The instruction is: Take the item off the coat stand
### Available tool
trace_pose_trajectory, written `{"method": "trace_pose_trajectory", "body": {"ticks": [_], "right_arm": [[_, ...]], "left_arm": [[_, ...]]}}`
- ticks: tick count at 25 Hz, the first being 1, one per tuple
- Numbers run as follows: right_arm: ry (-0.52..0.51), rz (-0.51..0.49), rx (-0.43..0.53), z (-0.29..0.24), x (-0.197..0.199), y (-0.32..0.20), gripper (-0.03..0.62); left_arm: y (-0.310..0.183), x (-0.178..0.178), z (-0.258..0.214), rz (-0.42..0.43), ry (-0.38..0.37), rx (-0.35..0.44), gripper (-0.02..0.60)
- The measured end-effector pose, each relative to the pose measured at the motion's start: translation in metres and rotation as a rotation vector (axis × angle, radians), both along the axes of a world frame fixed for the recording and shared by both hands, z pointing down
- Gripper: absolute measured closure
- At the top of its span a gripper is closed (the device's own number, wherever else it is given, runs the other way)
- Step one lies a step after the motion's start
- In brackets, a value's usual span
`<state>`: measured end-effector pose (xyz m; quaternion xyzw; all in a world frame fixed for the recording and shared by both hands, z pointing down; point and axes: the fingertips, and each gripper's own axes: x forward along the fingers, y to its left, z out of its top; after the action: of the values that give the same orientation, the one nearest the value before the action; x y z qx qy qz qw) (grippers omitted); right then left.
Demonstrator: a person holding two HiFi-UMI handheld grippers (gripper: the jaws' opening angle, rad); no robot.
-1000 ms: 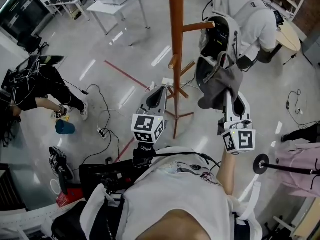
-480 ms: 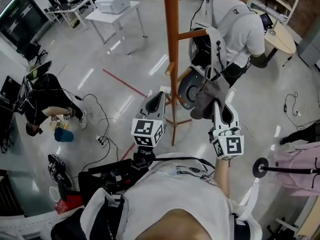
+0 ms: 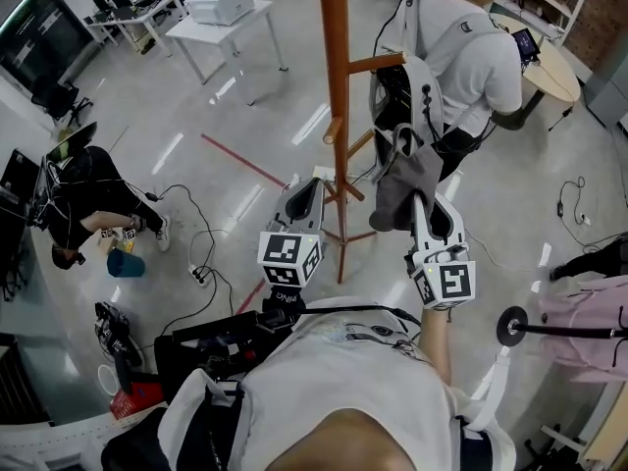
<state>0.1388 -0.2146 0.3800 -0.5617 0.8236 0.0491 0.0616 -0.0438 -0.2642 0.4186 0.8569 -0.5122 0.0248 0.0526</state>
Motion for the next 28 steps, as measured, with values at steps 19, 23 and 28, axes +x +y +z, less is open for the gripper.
{"method": "trace_pose_trajectory", "body": {"ticks": [19, 23, 28], "right_arm": [[-0.008, -0.003, -0.008, 0.003, -0.0008, -0.002, 0.546], [-0.007, -0.007, -0.004, 0.002, -0.0013, -0.0008, 0.546], [-0.02, -0.011, -0.007, 0.0015, -0.0021, -0.0015, 0.548]], "left_arm": [[0.0002, -0.001, 0.0056, -0.001, 0.0, -0.007, 0.578], [0.0019, 0.0006, 0.0056, 0.003, -0.003, -0.006, 0.578], [0.0025, -0.0012, 0.0037, 0.004, -0.005, -0.004, 0.578]]}}
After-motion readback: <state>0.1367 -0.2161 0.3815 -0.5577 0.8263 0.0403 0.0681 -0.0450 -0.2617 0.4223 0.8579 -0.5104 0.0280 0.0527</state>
